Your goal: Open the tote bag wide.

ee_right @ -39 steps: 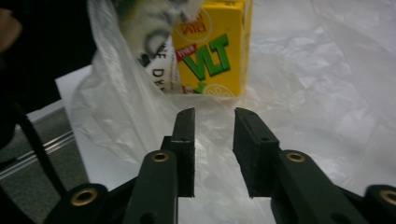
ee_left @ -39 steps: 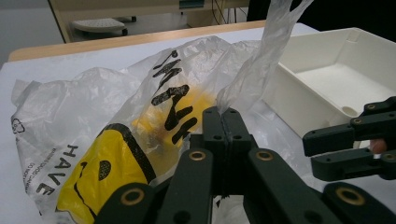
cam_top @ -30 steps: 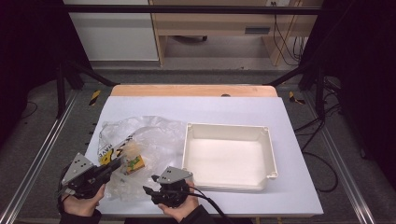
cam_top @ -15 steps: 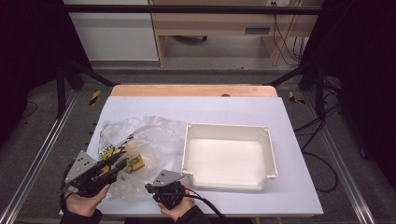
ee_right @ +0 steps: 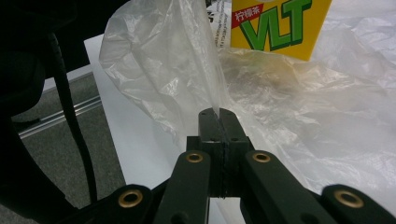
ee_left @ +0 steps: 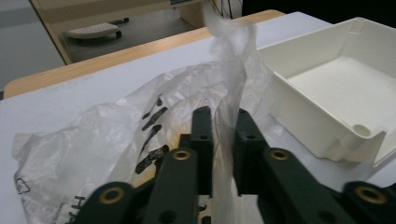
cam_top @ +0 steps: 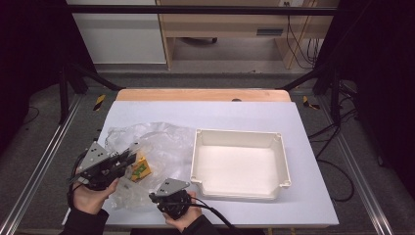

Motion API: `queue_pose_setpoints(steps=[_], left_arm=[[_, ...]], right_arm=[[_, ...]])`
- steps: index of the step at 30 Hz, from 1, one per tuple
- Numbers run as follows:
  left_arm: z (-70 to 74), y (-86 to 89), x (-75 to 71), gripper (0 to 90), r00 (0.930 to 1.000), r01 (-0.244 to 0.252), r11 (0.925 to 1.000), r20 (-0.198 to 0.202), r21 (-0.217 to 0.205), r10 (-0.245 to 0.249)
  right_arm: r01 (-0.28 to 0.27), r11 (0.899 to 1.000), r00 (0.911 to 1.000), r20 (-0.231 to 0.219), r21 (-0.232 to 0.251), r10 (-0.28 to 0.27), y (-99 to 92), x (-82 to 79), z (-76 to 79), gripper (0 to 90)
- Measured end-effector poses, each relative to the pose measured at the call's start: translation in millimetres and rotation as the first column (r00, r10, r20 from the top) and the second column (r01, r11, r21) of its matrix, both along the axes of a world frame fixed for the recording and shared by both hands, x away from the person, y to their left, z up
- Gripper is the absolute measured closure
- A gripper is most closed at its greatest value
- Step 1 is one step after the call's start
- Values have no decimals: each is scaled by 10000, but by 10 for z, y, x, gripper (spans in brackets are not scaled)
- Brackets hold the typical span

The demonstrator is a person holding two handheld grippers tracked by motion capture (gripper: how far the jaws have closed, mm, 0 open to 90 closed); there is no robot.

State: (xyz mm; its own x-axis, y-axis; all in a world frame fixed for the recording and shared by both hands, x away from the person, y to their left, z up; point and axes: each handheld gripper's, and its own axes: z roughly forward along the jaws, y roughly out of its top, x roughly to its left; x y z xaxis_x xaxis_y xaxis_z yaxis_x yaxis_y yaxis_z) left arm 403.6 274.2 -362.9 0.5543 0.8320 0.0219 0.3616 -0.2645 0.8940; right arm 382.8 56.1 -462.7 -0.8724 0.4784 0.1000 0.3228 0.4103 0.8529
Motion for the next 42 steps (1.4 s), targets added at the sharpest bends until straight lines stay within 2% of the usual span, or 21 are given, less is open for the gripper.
queue_pose_setpoints(steps=[2,4,6,8,11,15,17,22,25,26,27,28,29,30,34,38,42], left_arm=[[3,26,-1,874,10000,-88,10000,26,-22,89],[14,94,-8,892,9996,-264,9996,88,-82,265],[29,208,-24,895,9979,-605,9974,192,-380,613],[30,252,-31,897,9967,-764,9959,247,-487,777],[11,345,-46,898,9939,-1045,9930,301,-552,1063],[-69,483,-42,898,9882,-1505,9866,180,-634,1519],[-87,507,-41,898,9874,-1563,9854,131,-673,1575],[-167,620,-45,898,9828,-1845,9800,-37,-752,1848],[-180,660,-49,898,9805,-1966,9773,-74,-793,1966],[-185,671,-49,898,9793,-2021,9760,-82,-810,2021],[-194,693,-47,898,9782,-2075,9749,-120,-808,2072],[-202,706,-44,898,9780,-2086,9744,-131,-835,2083],[-222,738,-34,899,9763,-2163,9725,-192,-859,2155],[-222,738,-34,898,9763,-2163,9725,-192,-859,2155],[-252,789,-19,899,9735,-2285,9689,-296,-950,2267],[-283,815,3,899,9699,-2432,9659,-323,-886,2412],[-368,855,61,898,9636,-2653,9617,-540,-691,2619]], right_arm=[[-13,10000,10000,6,-1,13,4,3,0,900],[-9,10000,10000,6,11,9,17,8,0,900],[1,10000,10000,-9,65,-1,42,13,1,900],[-31,10000,10000,-21,78,31,52,14,-1,899],[-109,9999,9999,21,90,109,108,13,3,886],[-183,9998,9998,30,35,183,177,15,14,867],[-197,9998,9998,41,16,197,192,17,15,853],[-215,9996,9997,67,180,214,176,16,35,693],[-124,9994,9997,194,322,118,122,18,73,659],[-86,9993,9998,193,365,79,99,26,88,666],[-4,9995,9999,113,316,0,68,45,98,725],[-4,9995,9999,113,316,0,68,45,98,725],[12,9998,10000,-67,194,-11,66,62,84,780],[12,9998,10000,-67,194,-11,66,62,84,780],[-32,9999,9997,-235,-135,29,149,77,11,900],[0,9998,9996,-273,-207,-6,203,97,-13,900],[156,9997,9995,-287,-200,-162,266,137,-42,900]])
